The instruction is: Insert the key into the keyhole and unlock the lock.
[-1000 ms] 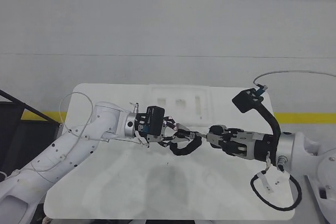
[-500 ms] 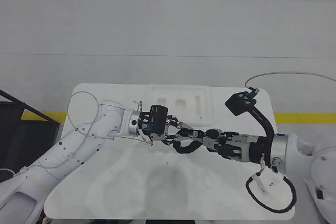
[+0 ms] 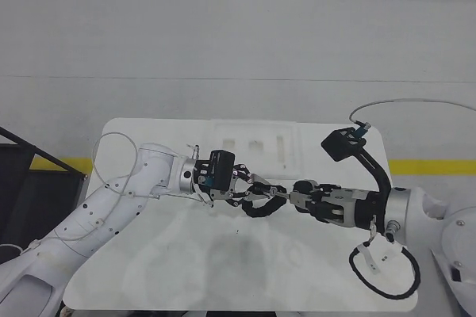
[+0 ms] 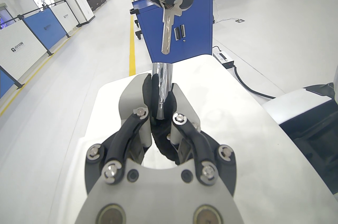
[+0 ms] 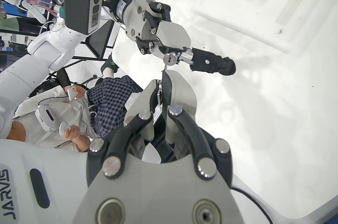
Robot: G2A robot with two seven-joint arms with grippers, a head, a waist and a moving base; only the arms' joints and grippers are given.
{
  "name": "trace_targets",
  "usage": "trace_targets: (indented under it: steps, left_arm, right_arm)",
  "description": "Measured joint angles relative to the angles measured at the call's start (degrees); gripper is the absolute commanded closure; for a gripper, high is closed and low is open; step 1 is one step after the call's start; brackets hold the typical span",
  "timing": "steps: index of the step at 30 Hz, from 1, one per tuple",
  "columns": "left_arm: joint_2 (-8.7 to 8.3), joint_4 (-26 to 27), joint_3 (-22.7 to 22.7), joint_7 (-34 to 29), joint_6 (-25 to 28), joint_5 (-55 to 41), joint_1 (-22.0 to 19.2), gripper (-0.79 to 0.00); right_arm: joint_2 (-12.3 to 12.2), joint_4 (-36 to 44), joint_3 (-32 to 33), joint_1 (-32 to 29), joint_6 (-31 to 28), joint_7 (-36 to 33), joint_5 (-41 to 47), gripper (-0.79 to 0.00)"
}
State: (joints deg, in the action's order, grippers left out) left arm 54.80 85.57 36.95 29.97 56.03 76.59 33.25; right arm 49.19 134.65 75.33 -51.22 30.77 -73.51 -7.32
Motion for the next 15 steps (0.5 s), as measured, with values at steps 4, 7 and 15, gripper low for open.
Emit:
trace_targets:
  steps: [4, 7, 15]
  left_arm:
    - [0.12, 0.32, 0.76, -0.23, 0.43, 0.15, 0.55, 0.0]
    - [0.22, 0.44, 1.3, -0.51, 0.63, 0.36, 0.91, 0.0]
    - [0.55, 0.78, 2.6, -0.9, 1.26, 0.62, 1.85, 0.0]
  right_arm:
    - [-0.16, 0.0, -0.38, 0.11, 0.27, 0.27, 0.23, 0.0]
    - [-0.29, 0.0, -0.56, 0.13, 0.54, 0.54, 0.24, 0.0]
    - [-0.64, 0.0, -0.91, -0.22, 0.93, 1.19, 0.35, 0.0]
